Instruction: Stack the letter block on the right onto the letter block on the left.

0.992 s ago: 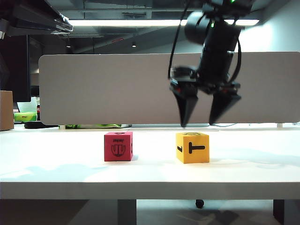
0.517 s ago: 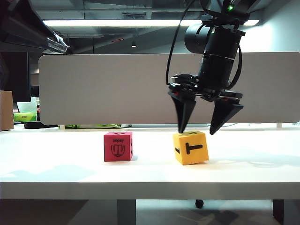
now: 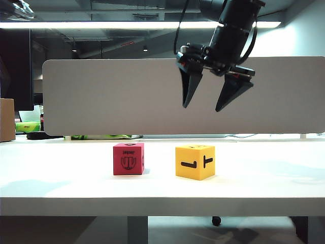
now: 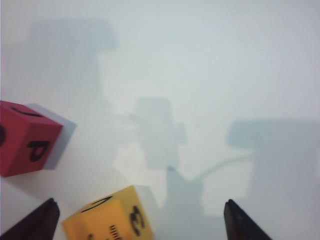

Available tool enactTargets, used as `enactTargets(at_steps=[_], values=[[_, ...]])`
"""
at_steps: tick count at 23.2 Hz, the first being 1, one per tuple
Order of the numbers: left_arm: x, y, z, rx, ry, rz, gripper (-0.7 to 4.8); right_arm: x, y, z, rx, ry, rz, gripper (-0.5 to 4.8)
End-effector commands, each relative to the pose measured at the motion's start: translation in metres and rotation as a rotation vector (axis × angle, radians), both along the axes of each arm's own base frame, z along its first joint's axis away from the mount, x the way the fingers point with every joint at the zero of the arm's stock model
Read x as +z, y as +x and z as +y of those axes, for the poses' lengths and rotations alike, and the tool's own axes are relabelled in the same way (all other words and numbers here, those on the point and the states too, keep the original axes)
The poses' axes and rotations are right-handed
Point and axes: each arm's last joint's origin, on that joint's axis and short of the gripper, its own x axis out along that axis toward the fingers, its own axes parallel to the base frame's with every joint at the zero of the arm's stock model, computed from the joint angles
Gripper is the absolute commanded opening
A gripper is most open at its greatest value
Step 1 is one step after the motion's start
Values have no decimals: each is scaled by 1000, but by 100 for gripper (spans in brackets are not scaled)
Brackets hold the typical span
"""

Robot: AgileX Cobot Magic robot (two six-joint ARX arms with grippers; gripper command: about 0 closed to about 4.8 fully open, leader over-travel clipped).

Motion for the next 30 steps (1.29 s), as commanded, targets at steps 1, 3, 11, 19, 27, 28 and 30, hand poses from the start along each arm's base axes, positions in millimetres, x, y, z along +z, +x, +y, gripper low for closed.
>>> enactTargets(at_steps=[1,3,11,19,27,28,30], values=[[-3,-2,1,-29,-14,40,25,1,-8,13,103,9,13,479],[-3,-3,-1,-98,-34,42,26,0,-14,21,172,-27,13,479],[-2,-5,-7,-178,-50,46,26,-18,-26,31,292,-215,88,479],[-9,-8,-12,-228,-23,95,25,-44,-19,34,297,-264,166,479],[-13,-10,-13,-236,-12,124,25,-57,-16,39,323,-277,185,470],[-13,-10,-13,-236,-12,124,25,-58,-16,40,327,-268,190,438],[-13,-10,-13,-236,-13,124,25,-60,-16,41,337,-248,202,371]])
